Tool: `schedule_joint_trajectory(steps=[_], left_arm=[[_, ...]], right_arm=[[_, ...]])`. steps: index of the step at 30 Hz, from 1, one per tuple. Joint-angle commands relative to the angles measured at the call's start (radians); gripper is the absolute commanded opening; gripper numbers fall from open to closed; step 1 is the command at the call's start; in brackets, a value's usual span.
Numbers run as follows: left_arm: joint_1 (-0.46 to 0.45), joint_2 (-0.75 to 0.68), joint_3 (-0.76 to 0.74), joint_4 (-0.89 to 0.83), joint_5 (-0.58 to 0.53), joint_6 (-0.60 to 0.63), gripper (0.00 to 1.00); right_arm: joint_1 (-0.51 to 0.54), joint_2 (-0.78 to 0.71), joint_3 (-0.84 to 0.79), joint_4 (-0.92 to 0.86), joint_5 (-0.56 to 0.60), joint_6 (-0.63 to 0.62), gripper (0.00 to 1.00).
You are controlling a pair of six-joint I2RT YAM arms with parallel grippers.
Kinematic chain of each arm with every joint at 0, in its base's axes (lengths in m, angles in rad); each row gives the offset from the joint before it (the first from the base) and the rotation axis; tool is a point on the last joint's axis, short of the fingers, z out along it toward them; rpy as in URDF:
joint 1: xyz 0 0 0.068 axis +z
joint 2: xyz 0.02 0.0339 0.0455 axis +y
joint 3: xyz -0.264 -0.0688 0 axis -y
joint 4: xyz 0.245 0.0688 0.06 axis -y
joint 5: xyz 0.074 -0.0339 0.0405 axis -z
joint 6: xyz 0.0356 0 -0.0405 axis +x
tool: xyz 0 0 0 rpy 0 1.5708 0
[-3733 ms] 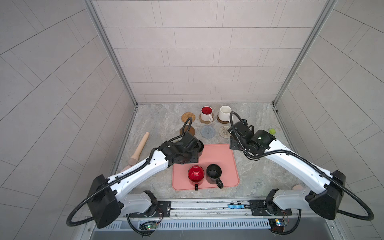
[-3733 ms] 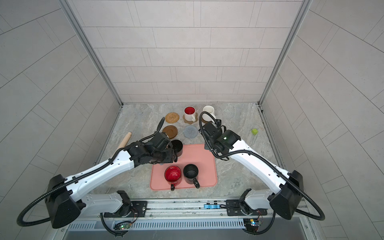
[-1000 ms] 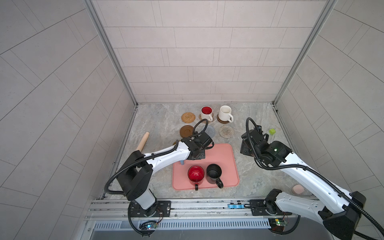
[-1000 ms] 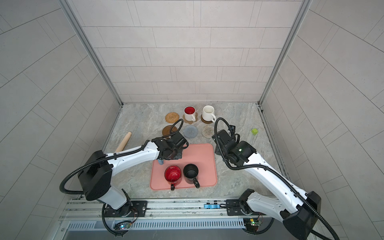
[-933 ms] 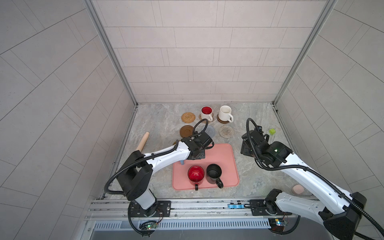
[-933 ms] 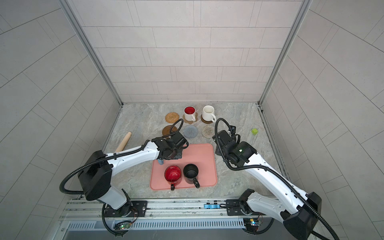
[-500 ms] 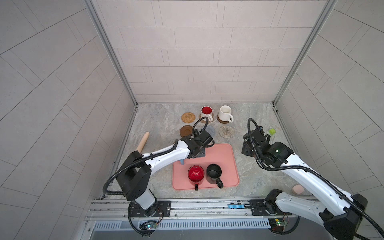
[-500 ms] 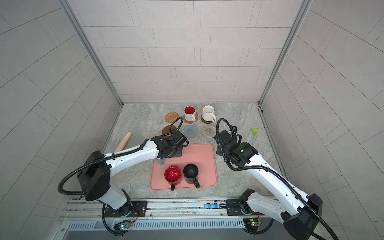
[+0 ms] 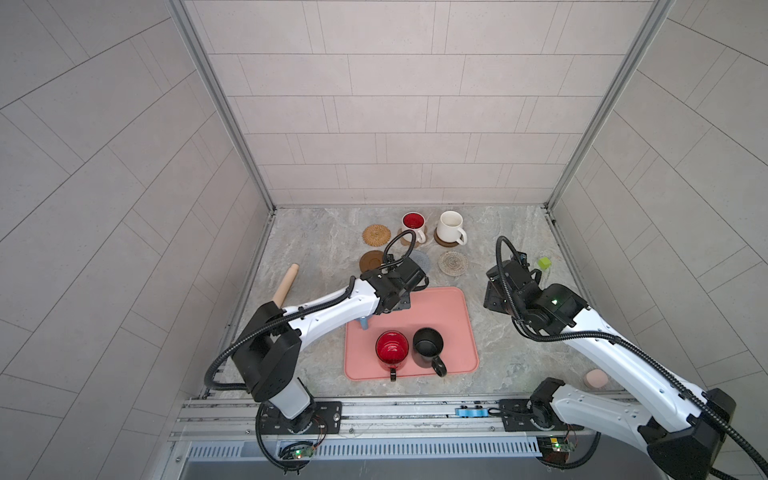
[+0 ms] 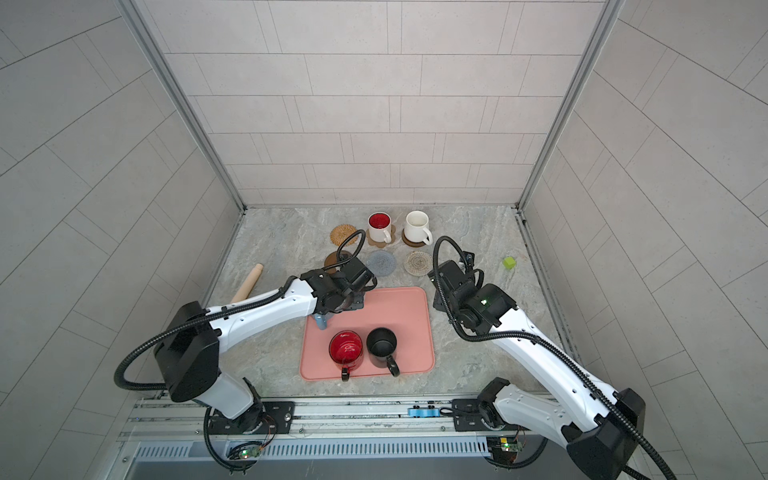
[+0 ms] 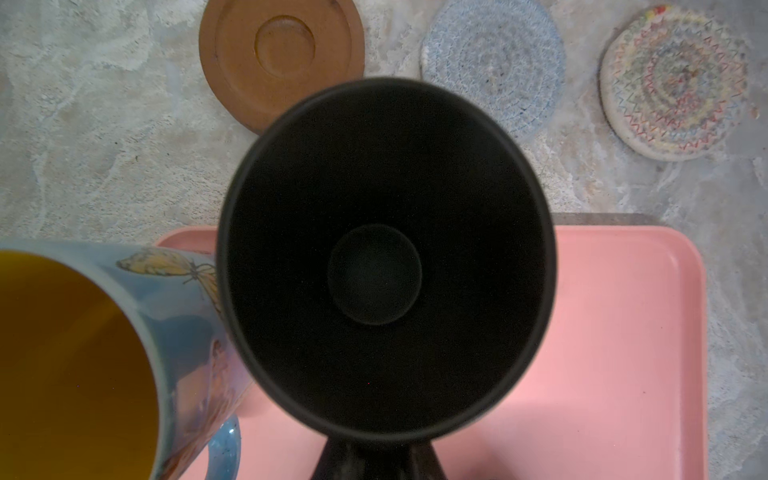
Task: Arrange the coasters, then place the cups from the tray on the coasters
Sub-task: 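Close the left gripper on the black mug's rim and lift it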
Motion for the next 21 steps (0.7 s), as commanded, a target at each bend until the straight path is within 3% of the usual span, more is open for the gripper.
schedule_joint_trajectory(steps=[1, 21], left_arm=[[-0.005, -0.023, -0.017, 0.028, -0.03, -0.029, 0.02], [-0.014, -0.021, -0.077, 0.046, -0.018, -0.046, 0.03]], right_arm=[[-0.005, -0.018, -0.009, -0.007, 0.012, -0.001, 0.69], [-0.004, -0.018, -0.003, -0.012, 0.015, 0.006, 0.68]])
